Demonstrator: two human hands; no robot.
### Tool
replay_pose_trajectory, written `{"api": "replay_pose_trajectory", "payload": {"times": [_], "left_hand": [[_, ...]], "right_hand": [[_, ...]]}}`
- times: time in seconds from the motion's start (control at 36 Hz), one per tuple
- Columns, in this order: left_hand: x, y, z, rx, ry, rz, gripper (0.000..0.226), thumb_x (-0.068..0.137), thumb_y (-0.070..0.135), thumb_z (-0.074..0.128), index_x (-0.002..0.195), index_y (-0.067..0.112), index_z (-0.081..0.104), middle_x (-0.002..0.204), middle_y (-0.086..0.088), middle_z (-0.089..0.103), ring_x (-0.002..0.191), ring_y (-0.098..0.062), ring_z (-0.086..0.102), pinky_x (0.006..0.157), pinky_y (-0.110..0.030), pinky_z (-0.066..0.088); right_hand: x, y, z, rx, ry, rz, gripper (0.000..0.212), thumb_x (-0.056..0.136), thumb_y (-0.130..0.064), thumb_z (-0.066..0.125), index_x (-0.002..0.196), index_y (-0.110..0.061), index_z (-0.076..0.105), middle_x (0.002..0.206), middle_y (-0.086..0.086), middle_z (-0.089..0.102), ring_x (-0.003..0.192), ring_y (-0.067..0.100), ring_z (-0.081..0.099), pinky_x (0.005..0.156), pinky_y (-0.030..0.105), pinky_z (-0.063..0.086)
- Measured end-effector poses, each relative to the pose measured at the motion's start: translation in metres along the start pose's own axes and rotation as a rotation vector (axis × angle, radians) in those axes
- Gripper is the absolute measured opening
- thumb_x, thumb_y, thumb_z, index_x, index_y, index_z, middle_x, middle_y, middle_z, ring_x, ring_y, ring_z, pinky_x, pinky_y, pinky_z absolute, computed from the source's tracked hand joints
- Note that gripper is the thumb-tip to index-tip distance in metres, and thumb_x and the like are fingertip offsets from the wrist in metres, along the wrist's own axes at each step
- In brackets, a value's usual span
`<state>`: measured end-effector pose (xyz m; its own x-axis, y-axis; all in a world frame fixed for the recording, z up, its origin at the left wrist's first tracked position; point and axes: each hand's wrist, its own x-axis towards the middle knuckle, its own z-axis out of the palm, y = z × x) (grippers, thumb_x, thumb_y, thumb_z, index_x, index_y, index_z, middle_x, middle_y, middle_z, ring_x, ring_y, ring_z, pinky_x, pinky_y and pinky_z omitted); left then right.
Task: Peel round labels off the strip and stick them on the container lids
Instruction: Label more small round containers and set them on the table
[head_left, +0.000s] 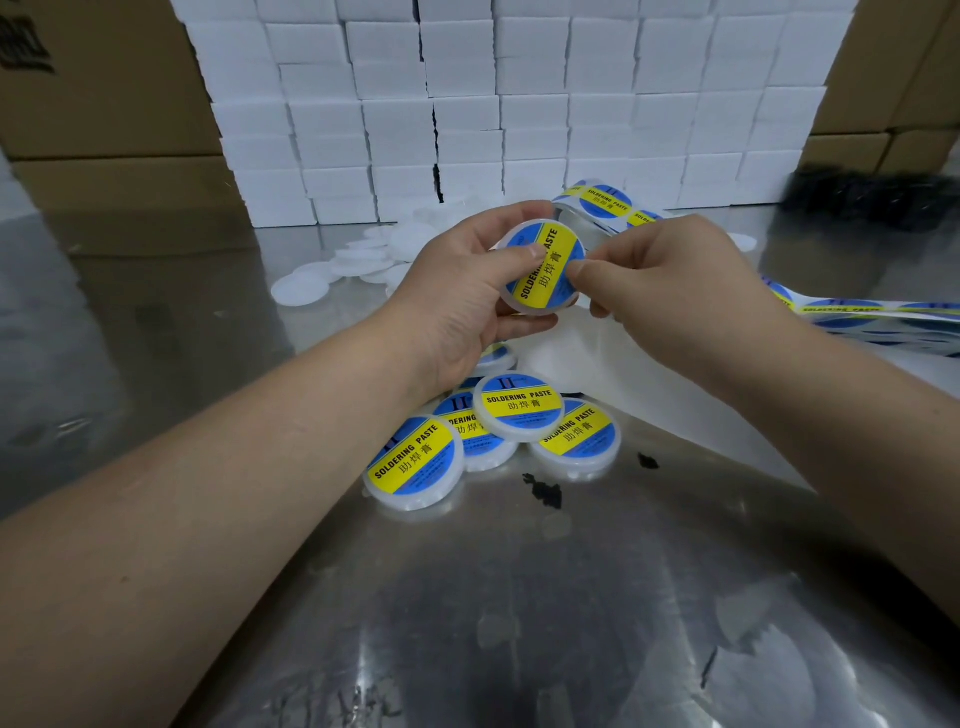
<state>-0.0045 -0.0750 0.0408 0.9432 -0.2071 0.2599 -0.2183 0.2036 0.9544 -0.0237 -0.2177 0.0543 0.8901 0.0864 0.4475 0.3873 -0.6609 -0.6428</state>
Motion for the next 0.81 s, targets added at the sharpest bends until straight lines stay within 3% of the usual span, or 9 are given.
{"api": "replay_pose_trajectory", "payload": {"times": [0.25,0.36,0.53,0.61,0.69,0.81], "left_hand": [[-0.0011,-0.0002,0.0009,0.038,0.012,0.005,0.027,0.092,0.004,0.049,0.094,0.029,0.061,0.092,-0.004,0.067,0.074,-0.018,0.068,0.064,-0.031,0.057],[-0.0002,0.0005,0.0021,0.064,0.025,0.021,0.031,0.09,0.001,0.049,0.094,0.029,0.061,0.098,-0.007,0.066,0.077,-0.021,0.067,0.065,-0.031,0.057],[-0.0016,0.0003,0.0046,0.118,0.025,0.059,0.046,0.082,-0.009,0.043,0.089,0.031,0.065,0.082,0.003,0.069,0.07,-0.017,0.067,0.067,-0.031,0.057],[-0.0033,0.0011,0.0064,0.147,0.036,0.075,0.048,0.081,-0.009,0.043,0.087,0.033,0.066,0.076,0.007,0.07,0.072,-0.017,0.068,0.068,-0.032,0.057],[-0.0042,0.0031,0.0057,0.133,0.079,0.072,0.046,0.081,-0.007,0.041,0.087,0.031,0.066,0.078,0.004,0.069,0.072,-0.02,0.068,0.059,-0.029,0.055],[-0.0052,0.0044,0.0061,0.196,0.114,0.062,0.042,0.084,-0.005,0.036,0.088,0.028,0.062,0.083,0.0,0.064,0.068,-0.018,0.065,0.052,-0.026,0.052]], "right_hand": [[0.0026,0.0028,0.0013,-0.026,-0.022,0.019,0.026,0.086,-0.028,0.057,0.062,-0.018,0.064,0.075,0.016,0.067,0.037,0.002,0.04,0.035,0.017,0.03],[0.0034,0.004,0.0016,-0.096,-0.019,0.026,0.028,0.086,-0.03,0.055,0.062,-0.018,0.062,0.074,0.014,0.067,0.039,0.004,0.042,0.045,0.022,0.034],[0.0043,0.0051,-0.0004,-0.267,0.041,0.039,0.033,0.085,-0.038,0.053,0.07,-0.012,0.066,0.068,0.011,0.063,0.058,0.019,0.051,0.058,0.032,0.044],[0.005,0.0055,-0.0015,-0.4,0.062,0.036,0.042,0.085,-0.044,0.05,0.07,-0.009,0.066,0.059,0.009,0.054,0.059,0.022,0.05,0.05,0.028,0.034],[0.0057,0.005,-0.0055,-0.488,0.06,0.035,0.052,0.083,-0.056,0.048,0.069,-0.008,0.064,0.054,0.006,0.048,0.055,0.018,0.046,0.046,0.026,0.026],[0.0034,0.003,-0.0079,-0.346,0.074,-0.039,0.033,0.08,-0.051,0.052,0.071,-0.021,0.059,0.067,-0.004,0.057,0.071,0.018,0.053,0.054,0.028,0.033]]}}
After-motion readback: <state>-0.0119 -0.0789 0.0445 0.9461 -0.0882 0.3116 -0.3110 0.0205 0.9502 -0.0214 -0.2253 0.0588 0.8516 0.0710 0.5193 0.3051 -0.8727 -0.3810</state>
